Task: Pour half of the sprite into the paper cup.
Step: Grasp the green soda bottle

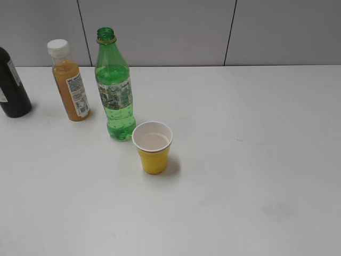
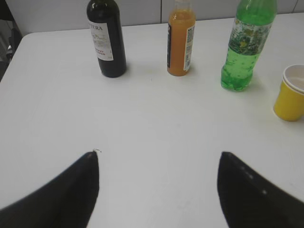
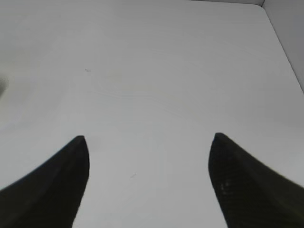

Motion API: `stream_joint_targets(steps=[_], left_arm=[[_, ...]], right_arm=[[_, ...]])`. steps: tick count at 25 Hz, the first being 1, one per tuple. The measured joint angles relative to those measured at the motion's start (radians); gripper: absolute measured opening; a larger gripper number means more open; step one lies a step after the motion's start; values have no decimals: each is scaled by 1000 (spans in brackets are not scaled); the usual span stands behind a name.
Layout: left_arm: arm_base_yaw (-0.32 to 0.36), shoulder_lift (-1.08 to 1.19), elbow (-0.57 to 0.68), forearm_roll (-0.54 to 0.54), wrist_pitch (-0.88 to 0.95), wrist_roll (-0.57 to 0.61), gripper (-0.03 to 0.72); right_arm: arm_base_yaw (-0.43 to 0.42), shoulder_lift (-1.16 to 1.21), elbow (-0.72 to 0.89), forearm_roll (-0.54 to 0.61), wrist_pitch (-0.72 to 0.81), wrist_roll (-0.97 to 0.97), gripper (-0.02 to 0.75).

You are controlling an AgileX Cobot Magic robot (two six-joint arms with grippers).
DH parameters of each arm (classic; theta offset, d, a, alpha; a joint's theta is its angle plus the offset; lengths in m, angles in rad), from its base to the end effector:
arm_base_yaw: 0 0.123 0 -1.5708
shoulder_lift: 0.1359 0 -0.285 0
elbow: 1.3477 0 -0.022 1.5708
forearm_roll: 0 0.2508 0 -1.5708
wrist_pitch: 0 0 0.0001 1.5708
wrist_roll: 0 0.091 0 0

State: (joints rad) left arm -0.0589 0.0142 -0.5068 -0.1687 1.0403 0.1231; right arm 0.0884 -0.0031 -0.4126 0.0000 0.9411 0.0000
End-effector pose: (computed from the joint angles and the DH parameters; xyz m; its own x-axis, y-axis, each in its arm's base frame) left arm -0.0039 -0.0130 0.2818 -0.4307 0.0622 -0.9003 0.2043 0.9784 -0.0301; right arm 0.0090 0.0008 0.2622 -0.4227 -0.0375 -0.9055 -0.0883 0.9961 0.0000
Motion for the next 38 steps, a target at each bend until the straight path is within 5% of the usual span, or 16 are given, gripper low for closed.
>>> stream_joint_targets(steps=[38], left_arm=[[0,0,0,0,0,0,589]], right_arm=[[0,0,0,0,1,0,584]])
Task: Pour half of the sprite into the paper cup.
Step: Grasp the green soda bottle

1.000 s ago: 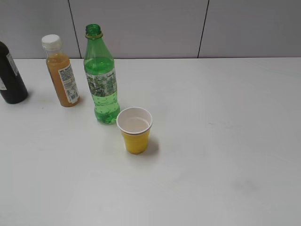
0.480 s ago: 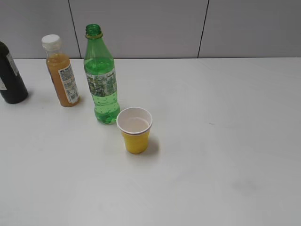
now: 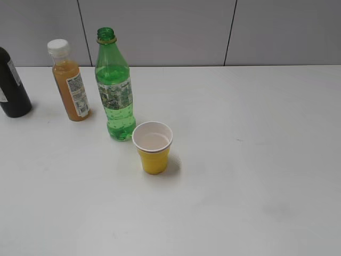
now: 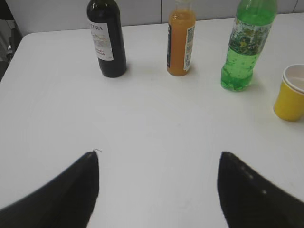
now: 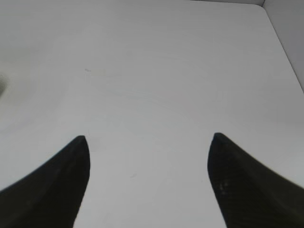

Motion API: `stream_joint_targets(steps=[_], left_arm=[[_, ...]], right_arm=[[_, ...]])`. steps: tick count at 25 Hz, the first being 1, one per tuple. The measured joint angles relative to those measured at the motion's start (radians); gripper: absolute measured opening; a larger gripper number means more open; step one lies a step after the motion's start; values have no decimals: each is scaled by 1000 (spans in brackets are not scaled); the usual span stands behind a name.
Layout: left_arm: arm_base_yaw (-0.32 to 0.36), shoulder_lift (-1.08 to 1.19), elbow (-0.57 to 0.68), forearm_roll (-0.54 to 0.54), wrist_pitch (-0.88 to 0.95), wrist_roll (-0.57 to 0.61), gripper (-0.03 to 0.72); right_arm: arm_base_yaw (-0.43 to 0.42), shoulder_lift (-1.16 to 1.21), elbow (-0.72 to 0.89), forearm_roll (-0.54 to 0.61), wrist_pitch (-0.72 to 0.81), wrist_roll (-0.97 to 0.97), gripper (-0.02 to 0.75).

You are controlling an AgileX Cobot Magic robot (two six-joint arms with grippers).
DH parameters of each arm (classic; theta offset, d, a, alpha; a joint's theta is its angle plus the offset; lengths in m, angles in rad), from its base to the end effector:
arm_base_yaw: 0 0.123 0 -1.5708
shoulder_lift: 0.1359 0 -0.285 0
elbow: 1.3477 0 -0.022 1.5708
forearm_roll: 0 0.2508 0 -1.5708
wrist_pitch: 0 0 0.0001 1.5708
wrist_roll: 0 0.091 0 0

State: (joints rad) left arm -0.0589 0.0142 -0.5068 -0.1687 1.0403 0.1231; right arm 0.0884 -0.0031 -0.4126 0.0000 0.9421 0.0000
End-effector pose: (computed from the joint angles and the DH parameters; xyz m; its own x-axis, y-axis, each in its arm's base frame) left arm -0.0039 -0.0130 0.2818 -0.4307 0.0622 -0.9003 0.2043 0.9784 -0.0301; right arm 0.0089 0.0008 0.2621 -0.4236 -0.0375 -0.9051 -0.0883 0.9961 0.0000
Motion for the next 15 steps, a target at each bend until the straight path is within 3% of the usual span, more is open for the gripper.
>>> stream_joint_targets(steps=[15], left_arm=[[0,0,0,0,0,0,589]], right_arm=[[0,0,0,0,0,0,582]])
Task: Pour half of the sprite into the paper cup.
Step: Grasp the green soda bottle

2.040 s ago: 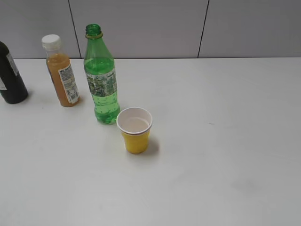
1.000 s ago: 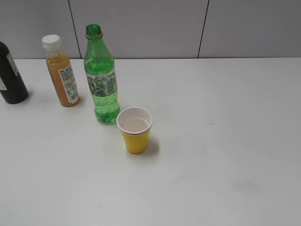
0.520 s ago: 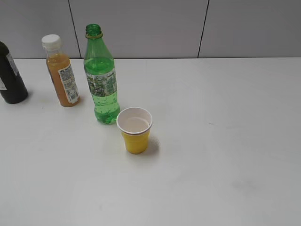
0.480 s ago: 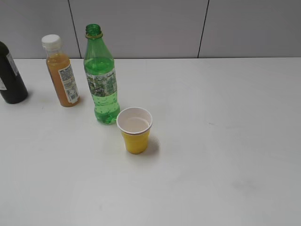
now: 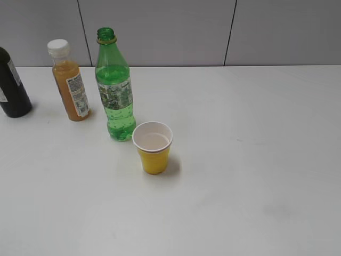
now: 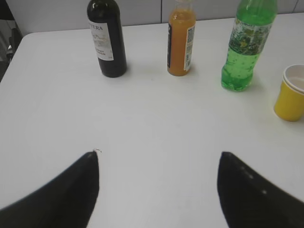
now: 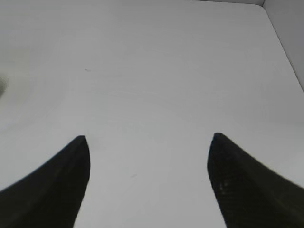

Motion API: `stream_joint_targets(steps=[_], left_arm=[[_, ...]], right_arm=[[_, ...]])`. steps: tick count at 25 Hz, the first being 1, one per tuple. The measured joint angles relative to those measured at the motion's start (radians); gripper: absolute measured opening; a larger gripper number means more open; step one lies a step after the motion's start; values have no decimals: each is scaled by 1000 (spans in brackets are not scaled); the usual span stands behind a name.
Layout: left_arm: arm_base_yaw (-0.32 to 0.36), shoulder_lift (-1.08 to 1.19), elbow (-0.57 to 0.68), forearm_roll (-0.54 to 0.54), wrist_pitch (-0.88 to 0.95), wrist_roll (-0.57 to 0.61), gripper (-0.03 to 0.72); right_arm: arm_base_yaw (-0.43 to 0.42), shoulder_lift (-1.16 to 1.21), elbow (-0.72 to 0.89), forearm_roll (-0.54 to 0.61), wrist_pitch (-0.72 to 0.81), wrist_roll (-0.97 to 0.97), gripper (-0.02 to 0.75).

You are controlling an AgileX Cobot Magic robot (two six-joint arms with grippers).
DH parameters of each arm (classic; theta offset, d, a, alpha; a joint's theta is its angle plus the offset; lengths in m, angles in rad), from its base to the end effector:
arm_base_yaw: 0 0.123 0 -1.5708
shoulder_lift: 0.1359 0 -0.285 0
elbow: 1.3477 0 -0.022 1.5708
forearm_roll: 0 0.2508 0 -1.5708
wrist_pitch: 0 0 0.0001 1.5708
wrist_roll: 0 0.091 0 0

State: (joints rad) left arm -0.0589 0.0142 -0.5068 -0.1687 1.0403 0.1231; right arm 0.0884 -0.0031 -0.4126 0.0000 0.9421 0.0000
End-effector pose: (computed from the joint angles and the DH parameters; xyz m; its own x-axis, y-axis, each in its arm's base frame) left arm -0.0039 -0.0130 0.2818 -0.4307 0.0622 -0.9003 0.2043 0.9784 -0.0301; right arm 0.0089 0.0008 0.2621 -0.4236 -0.0375 -0.9051 -0.0883 0.9961 0.0000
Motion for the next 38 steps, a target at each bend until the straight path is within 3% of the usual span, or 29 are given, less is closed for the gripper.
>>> stream_joint_targets(steps=[19,28,33,38], left_arm=[[0,0,-9,22,-20,0,589],[0,6,-9,17,-283,12,591],[0,58,57,-104,-502,83,623],[0,197,89,-128,-602,148,627]], right_arm=[[0,0,0,0,0,0,583],[0,0,0,0,0,0,583],[0,0,0,0,0,0,583],[0,0,0,0,0,0,583]])
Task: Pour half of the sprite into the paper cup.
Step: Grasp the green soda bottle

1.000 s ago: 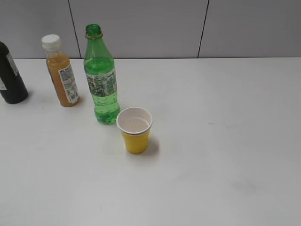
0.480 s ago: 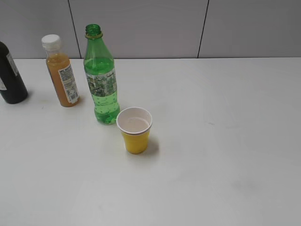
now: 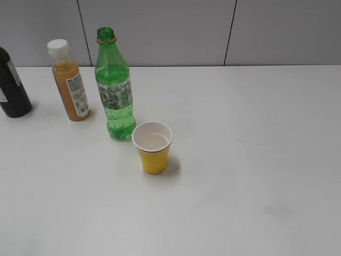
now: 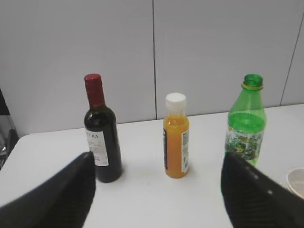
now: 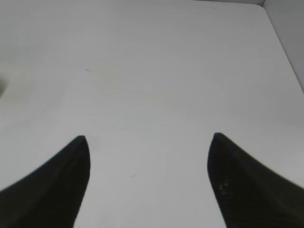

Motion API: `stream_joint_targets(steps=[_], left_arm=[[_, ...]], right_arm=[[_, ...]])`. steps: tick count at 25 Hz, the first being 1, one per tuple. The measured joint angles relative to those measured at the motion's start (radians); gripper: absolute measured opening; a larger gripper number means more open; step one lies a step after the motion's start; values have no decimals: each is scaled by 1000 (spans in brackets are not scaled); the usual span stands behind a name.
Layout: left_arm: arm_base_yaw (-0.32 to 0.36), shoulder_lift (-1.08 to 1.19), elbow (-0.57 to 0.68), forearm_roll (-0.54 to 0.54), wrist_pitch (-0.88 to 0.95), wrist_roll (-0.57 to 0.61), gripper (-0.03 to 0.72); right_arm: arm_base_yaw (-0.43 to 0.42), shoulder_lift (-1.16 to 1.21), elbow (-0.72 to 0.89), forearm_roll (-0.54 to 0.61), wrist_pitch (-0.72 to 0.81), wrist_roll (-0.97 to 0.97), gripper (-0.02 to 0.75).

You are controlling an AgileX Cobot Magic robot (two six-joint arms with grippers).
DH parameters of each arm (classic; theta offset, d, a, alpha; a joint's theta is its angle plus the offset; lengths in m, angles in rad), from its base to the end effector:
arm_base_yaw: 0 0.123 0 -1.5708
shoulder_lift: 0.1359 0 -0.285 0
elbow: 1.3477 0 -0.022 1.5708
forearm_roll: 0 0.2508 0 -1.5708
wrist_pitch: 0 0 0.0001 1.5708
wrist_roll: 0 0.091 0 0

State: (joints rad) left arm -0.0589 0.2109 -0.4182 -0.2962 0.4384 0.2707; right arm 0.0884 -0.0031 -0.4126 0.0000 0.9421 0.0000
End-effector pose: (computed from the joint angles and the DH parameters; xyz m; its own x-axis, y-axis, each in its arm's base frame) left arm 0.0544 -0.0145 0.3022 -0.1263 0.0085 -0.9920 0.1812 0.9833 -0.0146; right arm 0.0089 0.0008 0.2621 -0.4236 -0.0375 -0.9051 -0.0883 0.9961 0.0000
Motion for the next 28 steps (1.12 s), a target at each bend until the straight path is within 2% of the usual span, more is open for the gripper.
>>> stream_joint_targets(steps=[9,15,21,25,28], left_arm=[[-23,296,0,-17,-273,40,627],[-151,458,5,-14,-457,41,625],[-286,604,82,-12,-685,43,620],[-315,697,101,-8,-775,34,615],[-317,773,101,-1,-863,-19,615]], right_arm=[[0,0,0,0,0,0,582],[0,0,0,0,0,0,582],[0,0,0,0,0,0,582],[0,0,0,0,0,0,582],[0,0,0,0,0,0,582]])
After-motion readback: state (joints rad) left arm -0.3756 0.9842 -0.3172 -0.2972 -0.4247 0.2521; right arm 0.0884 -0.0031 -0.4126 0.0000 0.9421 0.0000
